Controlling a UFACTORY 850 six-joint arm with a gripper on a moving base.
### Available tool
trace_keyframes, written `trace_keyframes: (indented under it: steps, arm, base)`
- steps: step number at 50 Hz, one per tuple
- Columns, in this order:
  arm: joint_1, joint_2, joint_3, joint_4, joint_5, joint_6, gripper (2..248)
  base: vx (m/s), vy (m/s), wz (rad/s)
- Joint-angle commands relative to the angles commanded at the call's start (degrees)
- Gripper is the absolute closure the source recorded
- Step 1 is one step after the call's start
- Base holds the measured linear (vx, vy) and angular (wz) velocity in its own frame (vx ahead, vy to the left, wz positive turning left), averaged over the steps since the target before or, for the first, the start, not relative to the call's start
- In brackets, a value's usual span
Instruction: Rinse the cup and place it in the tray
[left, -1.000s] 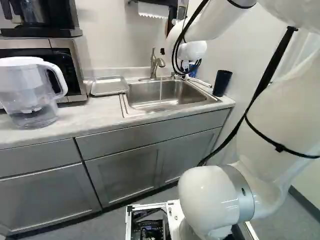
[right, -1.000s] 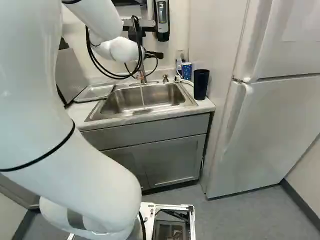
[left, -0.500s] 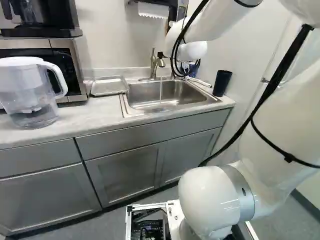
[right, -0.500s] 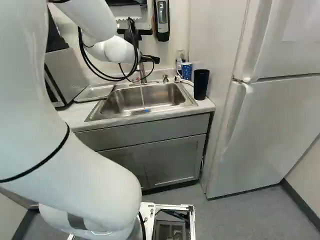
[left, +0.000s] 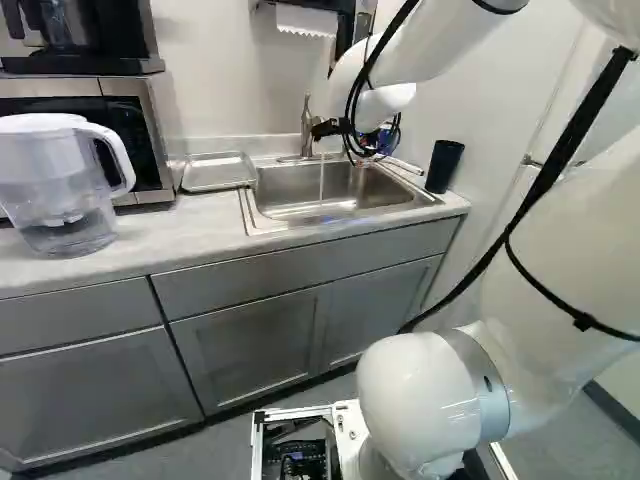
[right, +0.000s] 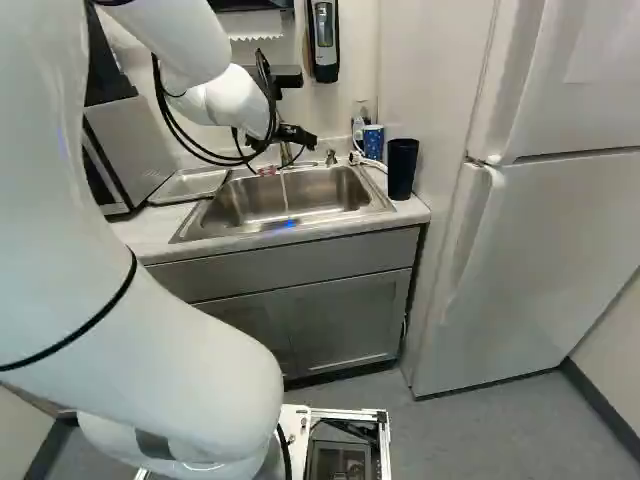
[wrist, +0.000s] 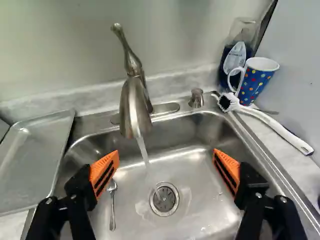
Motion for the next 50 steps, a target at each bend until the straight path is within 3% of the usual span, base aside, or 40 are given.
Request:
trace_keyframes:
  steps: [25, 33, 50]
  arm:
    - [0.0, 0.0, 0.0, -7.9, -14.8, 0.0, 3]
    - [0.0, 0.0, 0.0, -8.8, -19.5, 0.0, 3]
    - [0.0, 0.0, 0.0, -8.8, -19.5, 0.0, 3]
  base:
    - [0.0, 0.0, 0.0]
    - [0.0, 0.0, 0.0]
    - [0.0, 0.0, 0.0]
